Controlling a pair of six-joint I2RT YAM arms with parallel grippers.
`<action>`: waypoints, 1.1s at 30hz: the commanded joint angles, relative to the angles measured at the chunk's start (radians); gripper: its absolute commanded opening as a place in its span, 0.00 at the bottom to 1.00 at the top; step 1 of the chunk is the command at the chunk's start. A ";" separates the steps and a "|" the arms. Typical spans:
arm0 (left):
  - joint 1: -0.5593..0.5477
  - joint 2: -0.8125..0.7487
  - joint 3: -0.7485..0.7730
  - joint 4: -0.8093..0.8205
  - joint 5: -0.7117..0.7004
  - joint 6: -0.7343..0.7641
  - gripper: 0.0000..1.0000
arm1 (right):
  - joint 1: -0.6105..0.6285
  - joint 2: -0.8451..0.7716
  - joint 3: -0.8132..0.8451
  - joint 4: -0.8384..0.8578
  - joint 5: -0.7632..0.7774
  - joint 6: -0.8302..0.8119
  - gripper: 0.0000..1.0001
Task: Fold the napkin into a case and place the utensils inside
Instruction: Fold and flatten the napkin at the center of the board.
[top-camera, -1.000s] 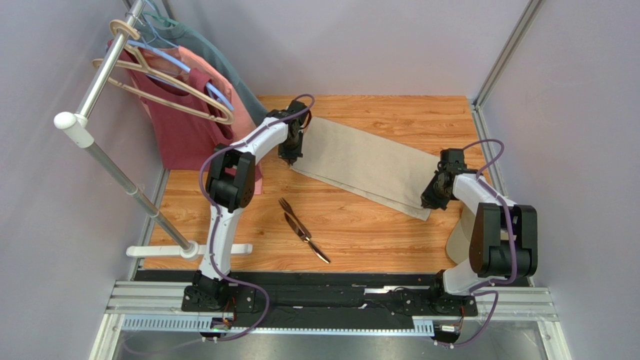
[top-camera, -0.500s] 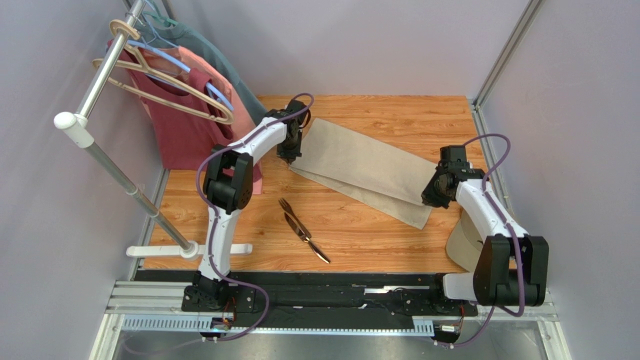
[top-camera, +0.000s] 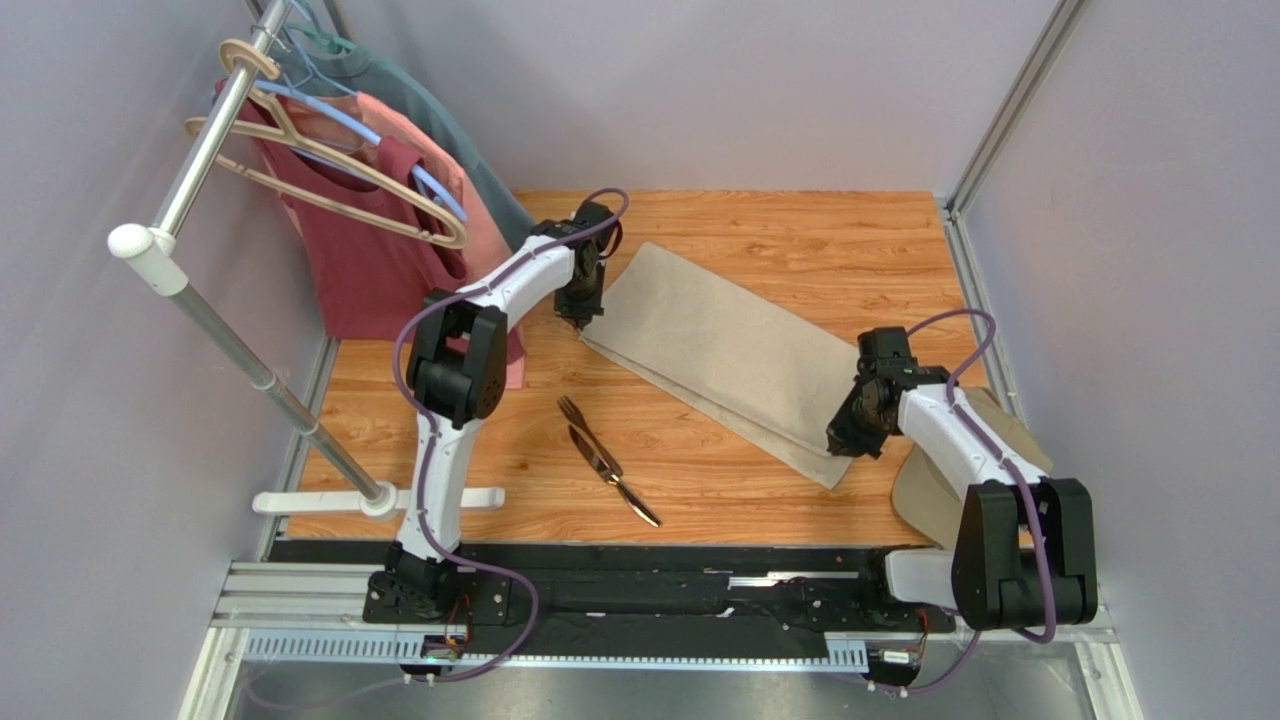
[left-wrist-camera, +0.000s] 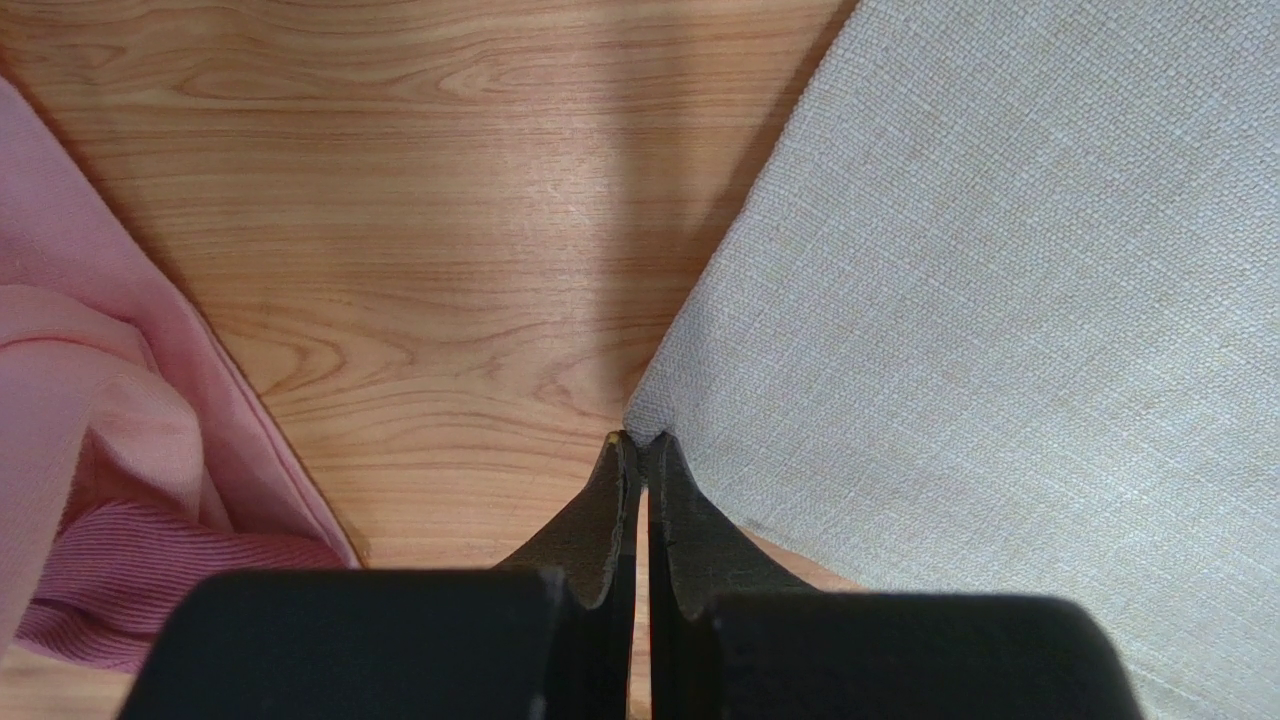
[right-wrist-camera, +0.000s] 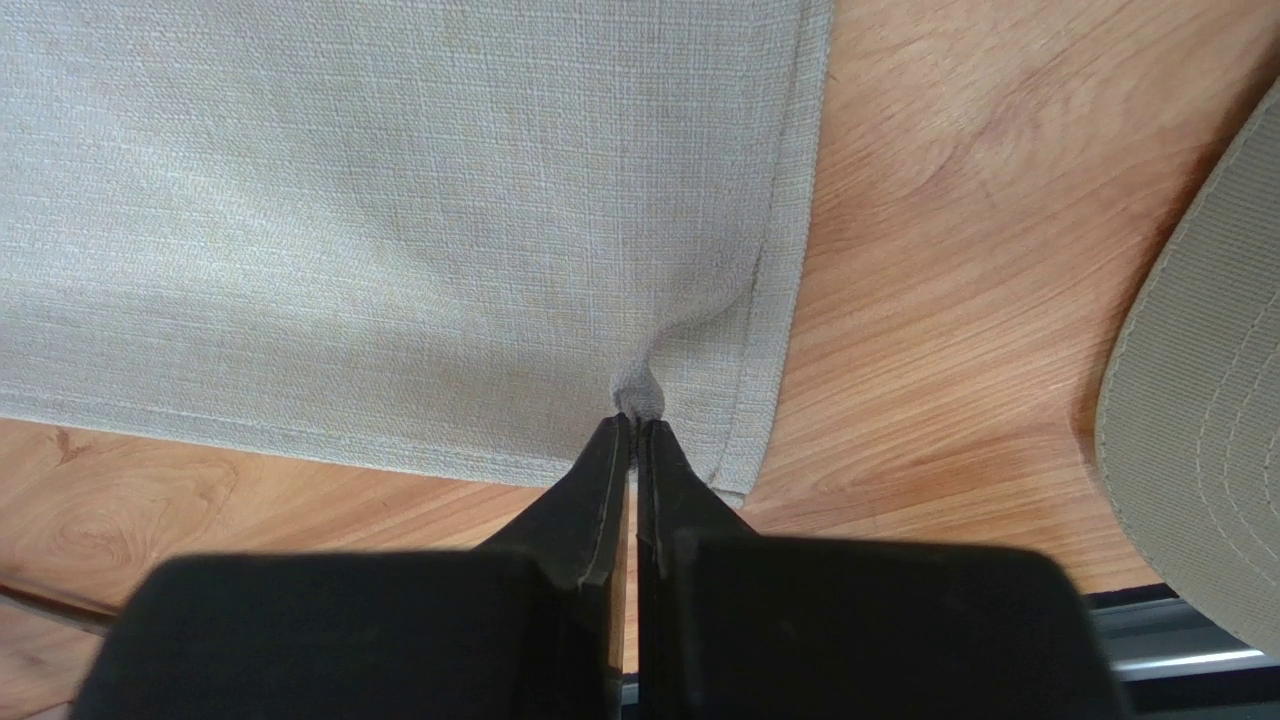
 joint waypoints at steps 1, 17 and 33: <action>0.010 -0.053 -0.006 0.003 -0.038 0.016 0.00 | 0.000 -0.005 -0.026 0.047 0.014 0.025 0.00; 0.010 -0.038 -0.047 0.033 0.108 -0.127 0.00 | -0.138 0.556 0.458 0.210 0.080 -0.090 0.00; 0.010 -0.245 -0.015 0.116 0.060 -0.155 0.00 | -0.138 0.587 0.992 -0.123 0.150 -0.303 0.00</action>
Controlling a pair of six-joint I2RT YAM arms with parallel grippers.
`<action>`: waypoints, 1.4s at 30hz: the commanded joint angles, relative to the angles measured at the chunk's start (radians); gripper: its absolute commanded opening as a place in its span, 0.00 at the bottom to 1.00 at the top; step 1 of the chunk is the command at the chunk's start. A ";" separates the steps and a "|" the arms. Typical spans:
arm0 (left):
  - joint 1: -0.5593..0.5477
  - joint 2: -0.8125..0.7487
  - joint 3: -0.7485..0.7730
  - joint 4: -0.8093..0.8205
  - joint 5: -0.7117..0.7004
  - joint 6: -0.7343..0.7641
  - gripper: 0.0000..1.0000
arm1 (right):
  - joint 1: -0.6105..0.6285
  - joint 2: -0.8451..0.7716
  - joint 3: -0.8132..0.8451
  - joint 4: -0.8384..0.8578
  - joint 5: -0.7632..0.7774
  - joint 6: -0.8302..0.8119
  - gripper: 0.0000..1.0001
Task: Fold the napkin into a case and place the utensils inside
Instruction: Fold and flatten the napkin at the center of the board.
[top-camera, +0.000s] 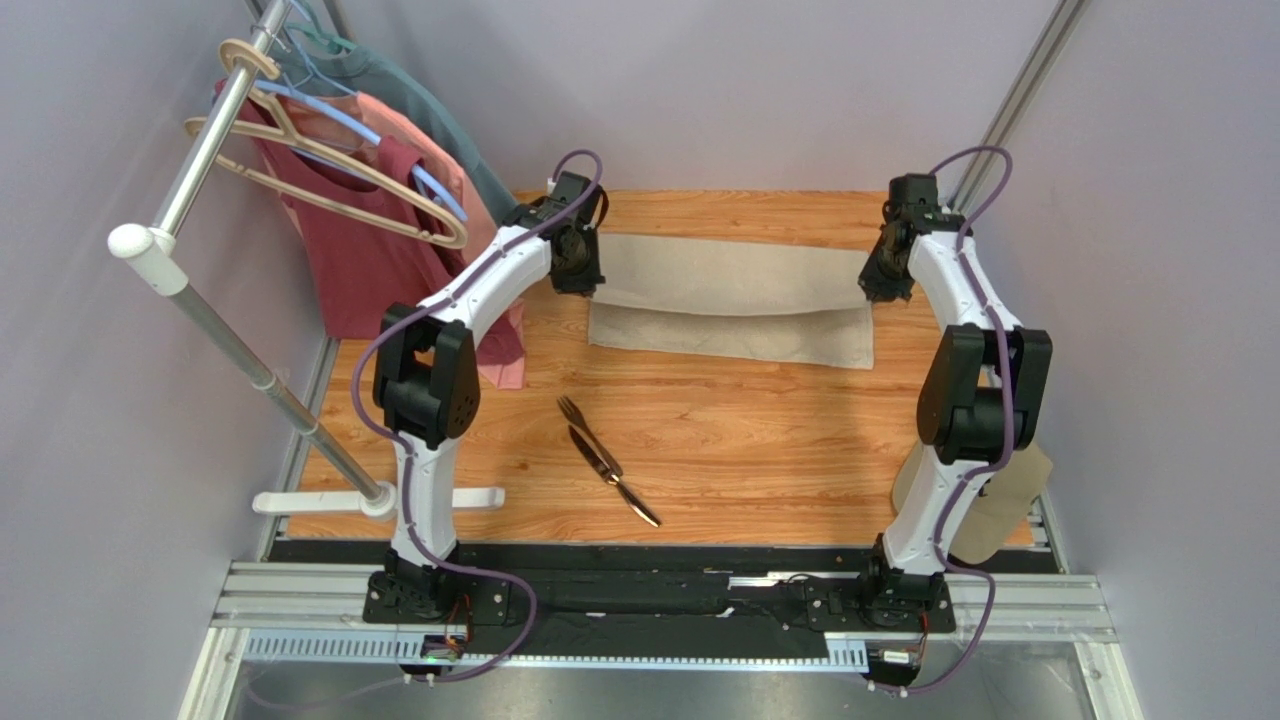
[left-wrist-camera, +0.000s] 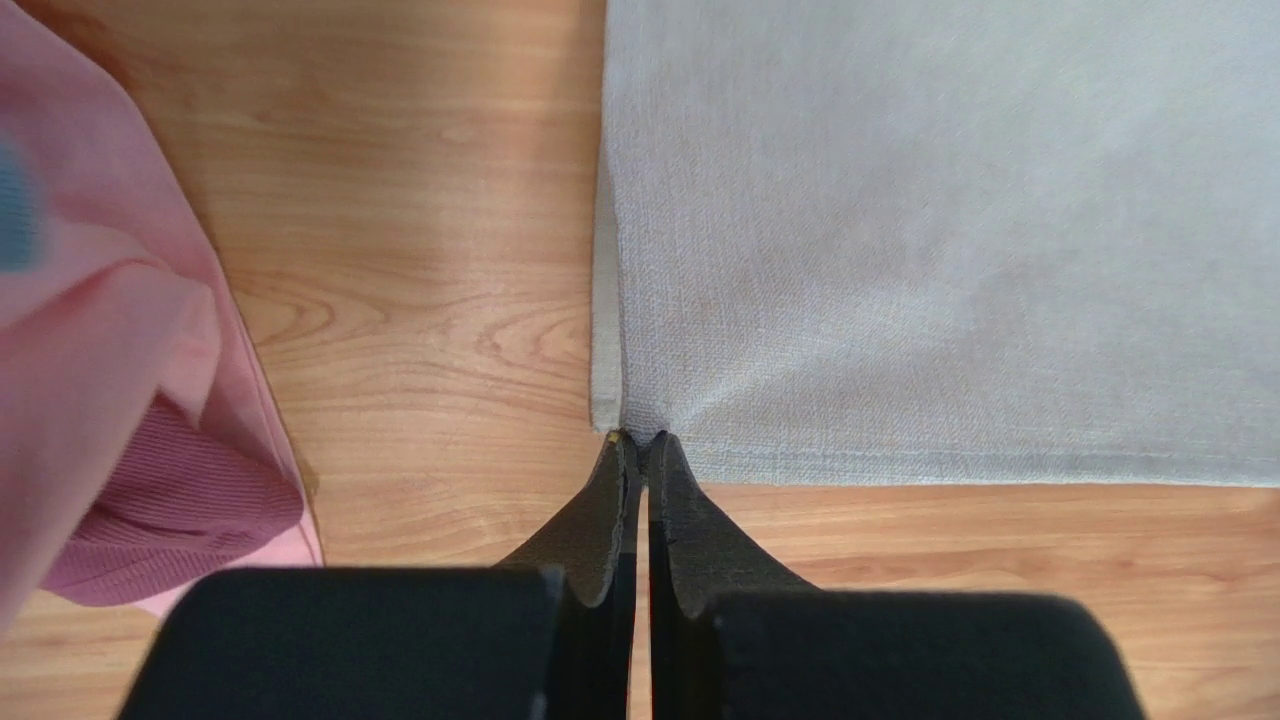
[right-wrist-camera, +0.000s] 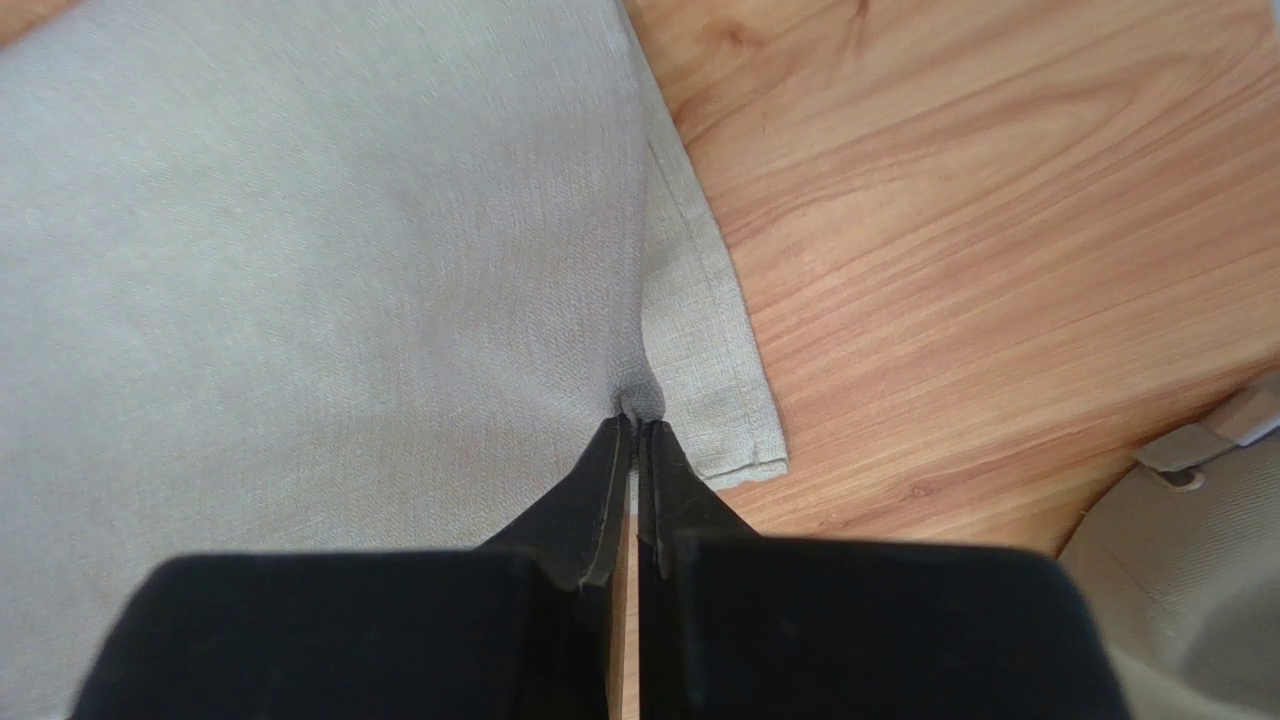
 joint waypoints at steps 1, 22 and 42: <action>0.001 -0.073 0.061 0.027 -0.022 0.007 0.00 | 0.000 -0.066 0.098 -0.075 0.006 -0.056 0.00; 0.000 0.033 0.007 -0.007 0.036 0.013 0.00 | -0.003 -0.105 -0.252 0.048 -0.034 -0.015 0.00; 0.000 -0.165 -0.105 0.289 0.007 0.013 0.00 | -0.011 -0.059 0.078 0.081 -0.033 0.000 0.00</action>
